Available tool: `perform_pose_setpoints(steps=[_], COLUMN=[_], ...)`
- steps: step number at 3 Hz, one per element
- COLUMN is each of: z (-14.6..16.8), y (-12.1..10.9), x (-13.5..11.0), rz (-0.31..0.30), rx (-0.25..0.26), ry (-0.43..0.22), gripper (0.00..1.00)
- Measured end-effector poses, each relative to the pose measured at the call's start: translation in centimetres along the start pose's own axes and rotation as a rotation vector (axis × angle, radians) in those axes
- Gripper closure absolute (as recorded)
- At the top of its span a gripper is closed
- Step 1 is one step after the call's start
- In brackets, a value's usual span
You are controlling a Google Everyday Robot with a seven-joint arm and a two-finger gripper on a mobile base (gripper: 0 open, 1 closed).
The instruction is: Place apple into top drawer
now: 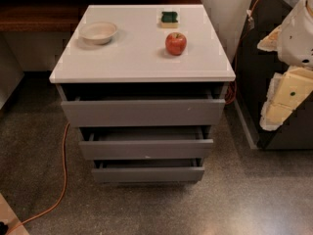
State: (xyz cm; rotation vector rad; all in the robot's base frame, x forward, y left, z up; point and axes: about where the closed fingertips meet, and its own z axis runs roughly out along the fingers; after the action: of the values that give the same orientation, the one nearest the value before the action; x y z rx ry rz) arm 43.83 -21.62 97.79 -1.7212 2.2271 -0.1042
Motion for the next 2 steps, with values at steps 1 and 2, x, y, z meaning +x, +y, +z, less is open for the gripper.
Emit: perform_pose_setpoints(steps=[1,2], z=[0.0,1.2], y=[0.0,-0.5], x=[0.0,0.8], rz=[0.0,-0.032], rx=[0.0,-0.011], ry=[0.0,-0.005], gripper=[0.0,0.0])
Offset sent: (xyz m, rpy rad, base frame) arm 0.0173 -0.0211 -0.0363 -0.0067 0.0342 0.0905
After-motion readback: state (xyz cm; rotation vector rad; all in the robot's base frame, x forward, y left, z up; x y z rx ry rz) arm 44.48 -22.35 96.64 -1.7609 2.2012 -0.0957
